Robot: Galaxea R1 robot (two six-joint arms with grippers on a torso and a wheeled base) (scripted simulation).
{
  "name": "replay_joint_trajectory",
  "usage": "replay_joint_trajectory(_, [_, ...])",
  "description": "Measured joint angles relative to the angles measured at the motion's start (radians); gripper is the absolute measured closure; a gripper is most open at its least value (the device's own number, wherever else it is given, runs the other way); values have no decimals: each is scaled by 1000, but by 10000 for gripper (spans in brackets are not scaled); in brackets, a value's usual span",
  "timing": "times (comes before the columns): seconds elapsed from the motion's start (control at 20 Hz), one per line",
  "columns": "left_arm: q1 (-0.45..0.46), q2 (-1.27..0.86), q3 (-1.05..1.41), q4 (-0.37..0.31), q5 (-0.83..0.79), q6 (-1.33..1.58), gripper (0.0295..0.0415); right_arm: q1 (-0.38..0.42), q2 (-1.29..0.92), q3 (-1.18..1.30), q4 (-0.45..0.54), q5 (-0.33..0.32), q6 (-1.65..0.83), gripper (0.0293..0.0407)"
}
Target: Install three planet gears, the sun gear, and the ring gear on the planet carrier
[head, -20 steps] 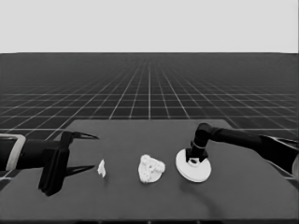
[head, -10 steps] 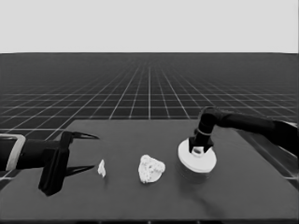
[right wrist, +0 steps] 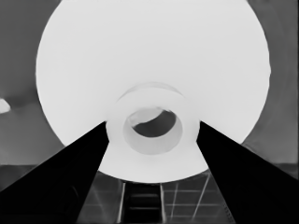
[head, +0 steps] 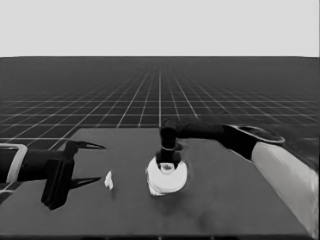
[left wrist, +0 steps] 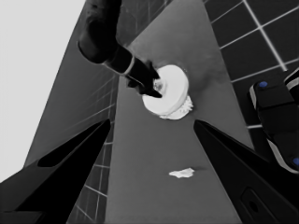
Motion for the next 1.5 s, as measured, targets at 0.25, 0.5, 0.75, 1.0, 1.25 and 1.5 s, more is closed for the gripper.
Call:
replay_joint_trajectory(0.25, [0,0,0,0,0,0,326,-5,91,-101,-4,0,-11,352])
replay_joint_trajectory(0.5, [0,0,0,0,0,0,326,-92,108,-153,-87,23,-41,351])
replay_joint_trajectory(0.75, [0,0,0,0,0,0,326,-101,110,-161,-97,27,-45,352])
replay_joint_trajectory(1.0, [0,0,0,0,0,0,326,-106,110,-161,-97,26,-22,351])
replay_joint_trajectory(1.25, [0,0,0,0,0,0,326,-117,108,-162,-97,27,21,351])
replay_joint_trajectory(1.5, [0,0,0,0,0,0,326,-118,108,-162,-97,27,64,351])
